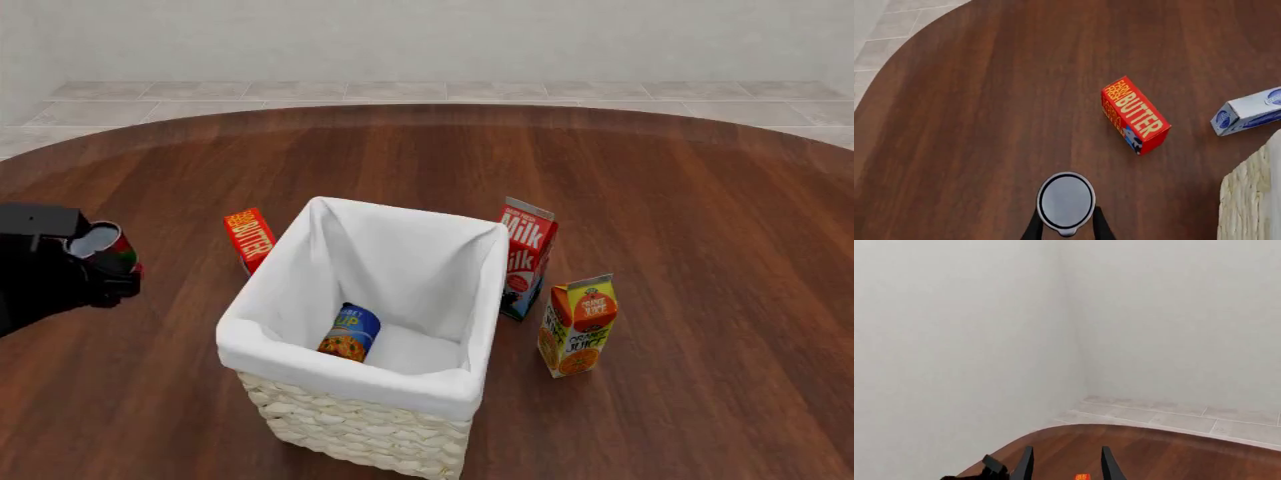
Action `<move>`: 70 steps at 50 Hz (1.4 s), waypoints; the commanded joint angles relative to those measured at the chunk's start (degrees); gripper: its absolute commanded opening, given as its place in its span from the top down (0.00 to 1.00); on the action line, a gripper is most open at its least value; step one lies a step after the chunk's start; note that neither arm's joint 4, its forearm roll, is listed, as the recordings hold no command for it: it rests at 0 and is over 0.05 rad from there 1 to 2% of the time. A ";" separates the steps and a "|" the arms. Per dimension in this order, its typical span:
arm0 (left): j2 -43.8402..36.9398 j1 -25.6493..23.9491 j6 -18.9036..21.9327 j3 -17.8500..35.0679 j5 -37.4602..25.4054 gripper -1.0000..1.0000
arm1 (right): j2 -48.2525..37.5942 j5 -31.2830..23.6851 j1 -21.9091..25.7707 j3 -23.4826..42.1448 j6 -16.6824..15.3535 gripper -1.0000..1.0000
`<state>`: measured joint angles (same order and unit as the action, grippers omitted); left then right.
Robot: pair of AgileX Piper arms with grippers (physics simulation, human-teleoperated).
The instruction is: Pick up the alphabet soup and the tomato sauce, and put them in the basket.
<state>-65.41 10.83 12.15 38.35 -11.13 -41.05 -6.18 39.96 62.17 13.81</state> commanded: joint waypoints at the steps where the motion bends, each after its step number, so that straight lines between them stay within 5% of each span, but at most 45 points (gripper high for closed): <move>1: 4.57 -3.30 1.16 5.10 -5.85 1.00 | 0.59 -0.02 0.04 0.02 -0.01 0.00; 15: 6.89 -9.39 0.31 14.96 -13.40 1.00 | 0.71 0.63 -0.13 -0.89 0.43 0.00; 36: 3.85 -23.01 -1.09 23.64 -15.96 1.00 | 1.54 1.74 0.21 -2.34 1.57 0.00; 70: -4.91 -40.58 1.00 26.62 -14.69 1.00 | 1.78 2.65 1.01 -3.25 2.15 0.00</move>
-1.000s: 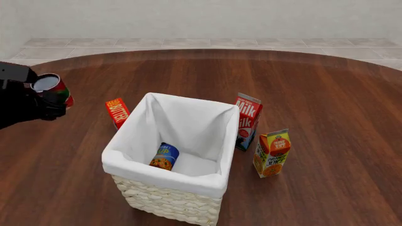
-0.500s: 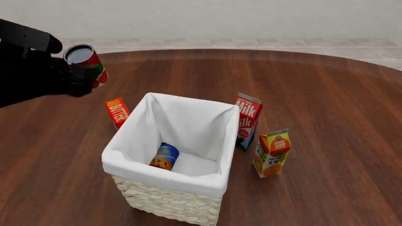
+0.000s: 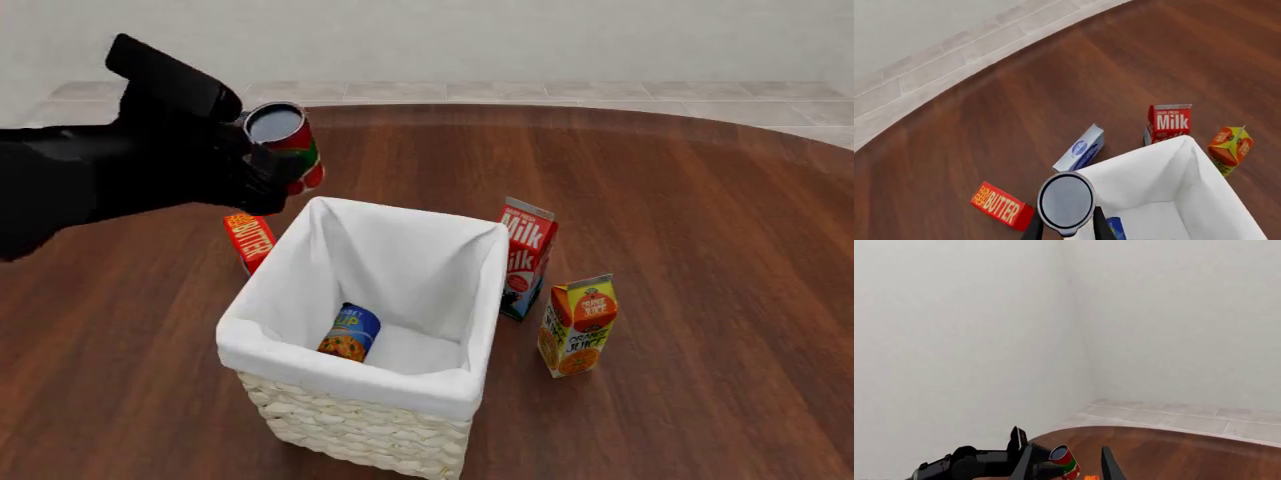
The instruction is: Pick up the alphabet soup and the tomato sauce, and put them in the basket.
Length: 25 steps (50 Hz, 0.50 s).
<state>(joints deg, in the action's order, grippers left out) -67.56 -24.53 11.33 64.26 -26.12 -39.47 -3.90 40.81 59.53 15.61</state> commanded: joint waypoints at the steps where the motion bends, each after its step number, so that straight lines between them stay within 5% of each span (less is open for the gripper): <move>1: -2.95 -5.54 1.98 0.62 0.37 1.00 | 0.26 0.40 0.18 -0.70 0.39 0.00; 25: -8.36 -12.15 4.83 -0.53 0.24 1.00 | 0.89 2.28 0.42 -3.61 1.87 0.00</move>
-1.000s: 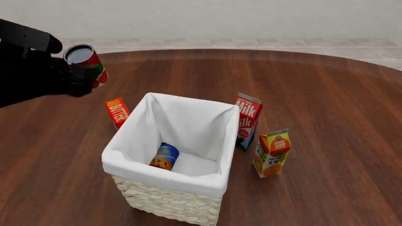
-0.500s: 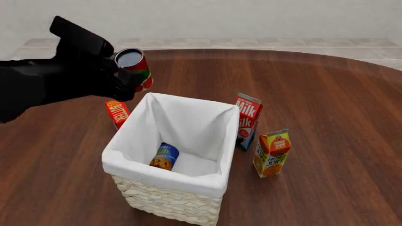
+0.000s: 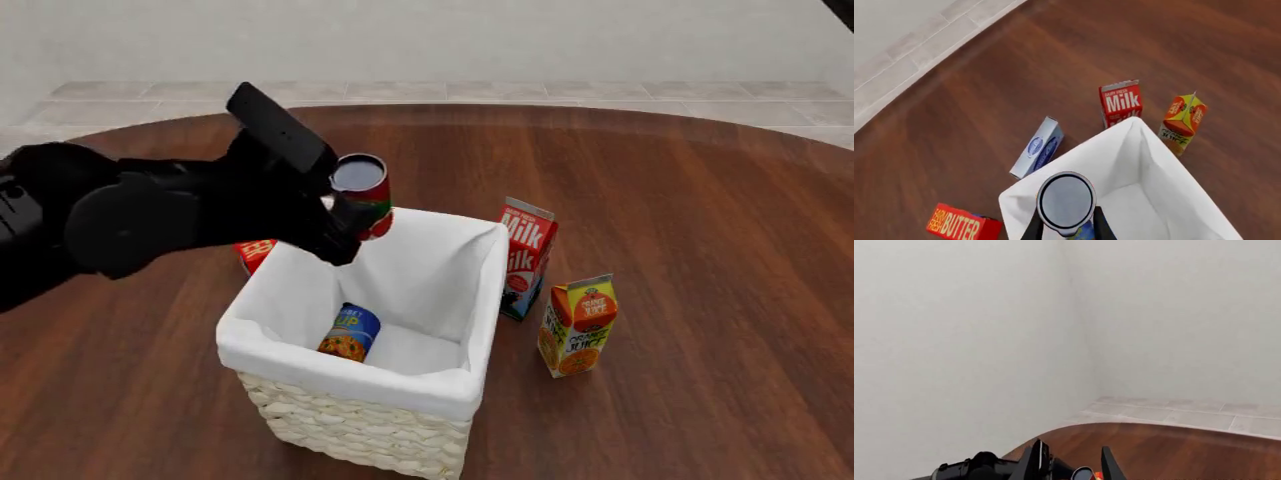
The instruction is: Pick up the alphabet soup and the tomato sauce, and put them in the basket.
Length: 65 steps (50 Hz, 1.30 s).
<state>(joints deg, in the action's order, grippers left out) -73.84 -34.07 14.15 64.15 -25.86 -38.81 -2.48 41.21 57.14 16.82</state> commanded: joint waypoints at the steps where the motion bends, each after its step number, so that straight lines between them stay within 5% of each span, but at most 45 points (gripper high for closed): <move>1: -2.42 -2.73 2.22 -0.60 -0.01 1.00 | 0.26 1.04 -0.02 -1.47 0.78 0.00; 54: -10.75 -4.45 6.28 -4.67 -1.50 1.00 | 1.29 3.26 -1.04 -5.43 2.95 0.00; 55: -10.87 -4.14 6.51 -4.52 -1.39 0.00 | 1.35 3.21 -1.06 -5.46 2.94 0.00; 65: -10.89 -4.00 6.50 -4.65 -1.18 0.00 | 1.71 3.07 -1.18 -5.69 3.01 0.00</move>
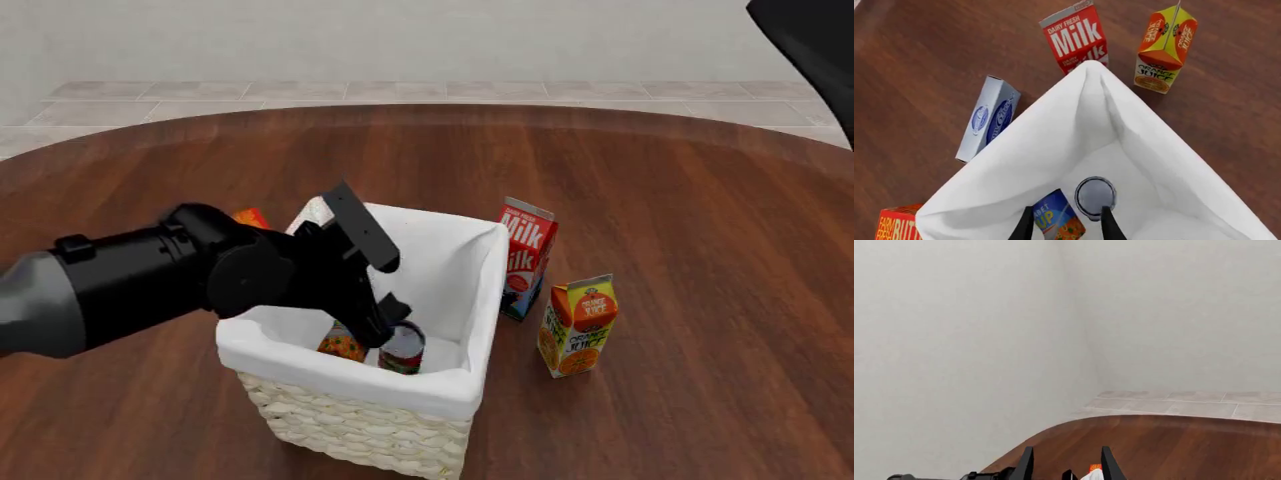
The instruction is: Pick up the alphabet soup and the tomato sauce, and put them in the basket.
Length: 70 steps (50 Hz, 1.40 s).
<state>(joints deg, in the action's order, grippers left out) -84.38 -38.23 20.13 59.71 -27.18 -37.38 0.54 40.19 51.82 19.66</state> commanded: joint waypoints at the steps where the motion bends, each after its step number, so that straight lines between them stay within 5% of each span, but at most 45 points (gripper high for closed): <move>1: -0.35 0.22 0.52 -0.15 0.16 0.00 | 0.25 0.11 -0.20 -0.43 0.22 0.00; 70: 12.14 1.57 3.51 9.58 -8.99 0.00 | -1.18 -3.91 2.54 5.91 -3.18 0.00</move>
<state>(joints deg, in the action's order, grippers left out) -74.69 -36.73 23.27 67.87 -34.51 -38.06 -2.59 42.13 56.33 17.26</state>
